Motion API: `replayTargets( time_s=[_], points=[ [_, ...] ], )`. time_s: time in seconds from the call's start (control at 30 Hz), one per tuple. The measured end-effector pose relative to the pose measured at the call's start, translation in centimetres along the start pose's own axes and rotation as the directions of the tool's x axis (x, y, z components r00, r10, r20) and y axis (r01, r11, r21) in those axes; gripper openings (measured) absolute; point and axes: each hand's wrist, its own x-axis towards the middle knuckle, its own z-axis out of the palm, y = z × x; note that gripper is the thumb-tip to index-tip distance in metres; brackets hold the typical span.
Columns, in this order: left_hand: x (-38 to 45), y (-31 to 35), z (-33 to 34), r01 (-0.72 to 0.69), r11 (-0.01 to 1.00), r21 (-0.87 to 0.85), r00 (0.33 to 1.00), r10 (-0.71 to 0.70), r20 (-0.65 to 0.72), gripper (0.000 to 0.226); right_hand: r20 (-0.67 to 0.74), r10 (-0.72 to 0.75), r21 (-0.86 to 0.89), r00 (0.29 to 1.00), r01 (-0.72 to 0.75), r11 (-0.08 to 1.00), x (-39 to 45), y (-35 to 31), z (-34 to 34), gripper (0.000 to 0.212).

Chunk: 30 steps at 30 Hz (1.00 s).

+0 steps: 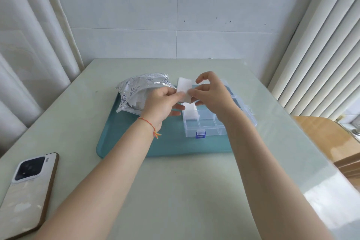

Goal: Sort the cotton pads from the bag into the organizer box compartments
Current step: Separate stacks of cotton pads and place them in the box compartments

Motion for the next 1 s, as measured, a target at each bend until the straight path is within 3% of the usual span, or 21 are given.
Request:
replayTargets(
  time_s=[0.17, 0.27, 0.53, 0.73, 0.8, 0.9, 1.0],
  points=[
    [0.9, -1.8, 0.2, -0.011, 0.944, 0.330, 0.998, 0.032, -0.059, 0.012, -0.066, 0.047, -0.135, 0.997, -0.056, 0.989, 1.2, 2.2, -0.7, 0.012],
    [0.9, -2.7, 0.2, -0.021, 0.875, 0.484, 0.997, 0.054, -0.053, 0.005, -0.076, 0.098, -0.212, 0.992, -0.112, 0.971, 1.4, 3.2, -0.8, 0.018],
    [0.7, -3.4, 0.4, -0.093, 0.861, 0.501, 0.995, 0.090, 0.031, 0.020, -0.030, 0.083, -0.429, 0.996, -0.088, 0.899, 1.9, 3.9, 0.7, 0.014],
    [0.8, -3.4, 0.4, -0.141, 0.801, 0.581, 0.990, 0.097, 0.106, 0.019, -0.039, 0.083, -0.545, 0.996, -0.091, 0.833, 1.8, 3.9, 1.5, 0.024],
    [0.9, -3.4, 0.3, -0.184, 0.720, 0.669, 0.983, 0.126, 0.135, 0.017, -0.008, 0.122, -0.600, 0.992, -0.102, 0.794, 1.6, 3.6, 1.4, 0.027],
    [1.0, -3.4, 0.5, -0.275, 0.517, 0.810, 0.960, 0.191, 0.204, 0.019, -0.013, 0.138, -0.621, 0.990, -0.116, 0.776, 1.8, 3.4, 0.9, 0.028],
    [1.0, -3.1, 1.0, -0.285, 0.392, 0.875, 0.956, 0.187, 0.227, 0.023, 0.003, 0.144, -0.619, 0.990, -0.111, 0.777, 2.0, 3.1, 0.6, 0.026]
  ],
)
